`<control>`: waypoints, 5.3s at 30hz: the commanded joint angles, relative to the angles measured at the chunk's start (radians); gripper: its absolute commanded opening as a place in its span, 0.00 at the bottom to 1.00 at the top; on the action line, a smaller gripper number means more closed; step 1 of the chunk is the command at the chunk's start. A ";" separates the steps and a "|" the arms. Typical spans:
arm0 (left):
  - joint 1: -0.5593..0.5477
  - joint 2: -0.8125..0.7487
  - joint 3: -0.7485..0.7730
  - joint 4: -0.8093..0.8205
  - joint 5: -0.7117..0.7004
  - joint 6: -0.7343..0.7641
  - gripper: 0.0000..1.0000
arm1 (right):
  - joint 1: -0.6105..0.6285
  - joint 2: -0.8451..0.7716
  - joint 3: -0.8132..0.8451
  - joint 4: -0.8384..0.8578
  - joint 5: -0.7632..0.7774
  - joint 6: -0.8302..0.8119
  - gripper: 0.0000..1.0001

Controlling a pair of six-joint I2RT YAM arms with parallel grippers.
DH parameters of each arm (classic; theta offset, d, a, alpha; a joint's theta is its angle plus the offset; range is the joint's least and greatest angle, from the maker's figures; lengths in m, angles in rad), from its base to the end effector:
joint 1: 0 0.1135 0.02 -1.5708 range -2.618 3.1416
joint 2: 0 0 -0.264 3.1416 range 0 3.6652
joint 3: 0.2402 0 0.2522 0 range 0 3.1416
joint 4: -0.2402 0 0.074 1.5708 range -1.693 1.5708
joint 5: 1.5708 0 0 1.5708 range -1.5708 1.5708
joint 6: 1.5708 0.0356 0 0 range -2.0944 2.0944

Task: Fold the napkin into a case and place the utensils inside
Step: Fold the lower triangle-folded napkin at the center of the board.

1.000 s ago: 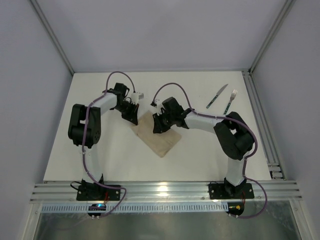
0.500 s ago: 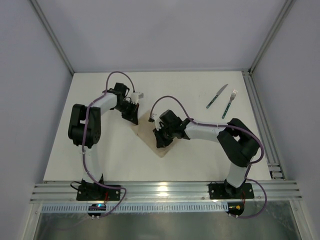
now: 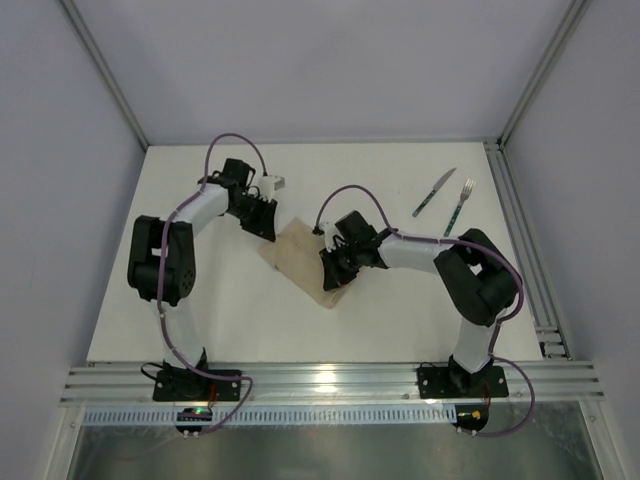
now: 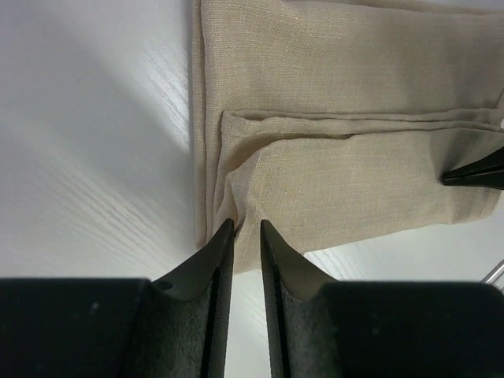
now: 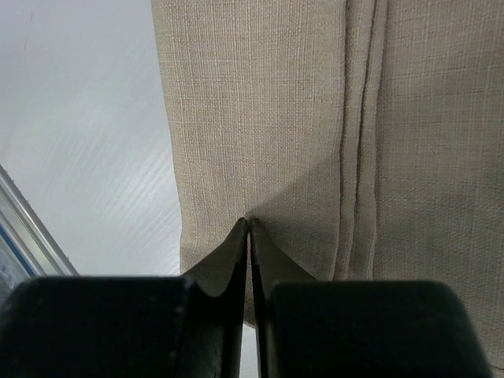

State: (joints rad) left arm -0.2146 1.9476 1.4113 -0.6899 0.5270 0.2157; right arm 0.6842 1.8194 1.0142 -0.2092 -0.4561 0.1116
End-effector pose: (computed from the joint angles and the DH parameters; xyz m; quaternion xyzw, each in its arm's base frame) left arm 0.3809 -0.1013 0.1868 0.2467 0.9197 -0.2565 0.1657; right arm 0.2644 0.2358 0.1444 -0.3241 0.8810 0.3041 0.1624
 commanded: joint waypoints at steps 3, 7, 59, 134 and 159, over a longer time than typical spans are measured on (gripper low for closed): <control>0.004 -0.098 0.008 -0.057 -0.013 0.042 0.18 | -0.041 0.053 0.067 -0.058 0.043 -0.104 0.08; 0.003 -0.093 -0.021 -0.088 -0.038 0.076 0.11 | -0.048 0.066 0.118 -0.105 0.065 -0.168 0.08; -0.005 0.116 0.044 -0.046 -0.005 0.073 0.09 | -0.043 -0.322 -0.105 -0.144 0.076 -0.010 0.17; -0.032 0.175 0.067 -0.105 0.021 0.086 0.07 | 0.046 0.172 0.411 0.024 0.517 -0.087 0.04; -0.032 0.200 0.041 -0.083 0.077 0.028 0.07 | 0.291 0.106 0.264 0.145 0.734 -0.176 0.04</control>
State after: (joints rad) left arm -0.2298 2.0964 1.4788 -0.7826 0.6121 0.2512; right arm 0.9398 1.9404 1.2533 -0.1158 0.2710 -0.0521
